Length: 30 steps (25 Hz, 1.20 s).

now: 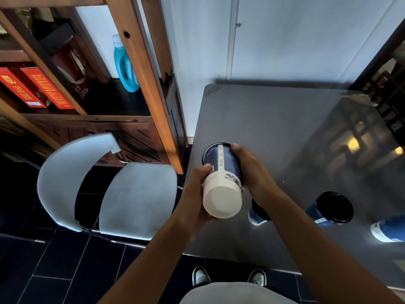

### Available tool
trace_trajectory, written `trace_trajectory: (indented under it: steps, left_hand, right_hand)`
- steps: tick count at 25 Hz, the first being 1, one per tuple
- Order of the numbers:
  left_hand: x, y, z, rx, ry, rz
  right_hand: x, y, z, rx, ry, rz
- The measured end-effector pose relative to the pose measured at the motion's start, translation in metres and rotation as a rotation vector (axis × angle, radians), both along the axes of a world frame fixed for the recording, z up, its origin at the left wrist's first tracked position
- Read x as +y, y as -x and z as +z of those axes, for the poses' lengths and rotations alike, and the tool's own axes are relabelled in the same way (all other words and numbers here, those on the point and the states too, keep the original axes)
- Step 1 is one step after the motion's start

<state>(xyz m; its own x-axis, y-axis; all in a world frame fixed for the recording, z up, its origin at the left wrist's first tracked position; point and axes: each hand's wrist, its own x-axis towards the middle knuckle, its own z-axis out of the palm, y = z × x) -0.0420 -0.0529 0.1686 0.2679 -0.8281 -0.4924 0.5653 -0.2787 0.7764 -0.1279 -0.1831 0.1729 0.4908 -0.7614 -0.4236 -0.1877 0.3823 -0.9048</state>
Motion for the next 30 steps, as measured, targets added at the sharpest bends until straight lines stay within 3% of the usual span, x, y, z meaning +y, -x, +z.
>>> trace_trajectory:
  steps: [3,11,14,17,20,26,30]
  left_hand:
    - [-0.001,-0.001,-0.002,0.104,0.037,0.031]
    - [-0.003,-0.003,-0.006,0.140,0.070,0.027]
    - [-0.007,-0.013,-0.020,-0.041,0.103,0.092]
    - [-0.001,-0.035,-0.034,-0.273,0.084,0.144]
    - [0.008,-0.060,-0.052,-0.439,0.085,0.091]
    - [-0.002,-0.107,-0.084,-0.667,0.069,0.047]
    - [-0.039,-0.141,-0.106,-0.703,0.063,-0.001]
  right_hand:
    - [0.001,-0.005,-0.003,-0.073,-0.156,-0.080]
    - [-0.001,-0.007,0.000,-0.040,-0.176,-0.021]
    - [-0.004,0.000,0.003,-0.104,-0.139,0.141]
    - [-0.005,0.007,-0.003,0.065,0.091,0.429]
    - [-0.005,-0.007,-0.020,0.113,0.159,0.567]
    - [-0.020,-0.053,-0.055,0.177,0.303,0.567]
    - [-0.055,-0.086,-0.079,0.232,0.386,0.530]
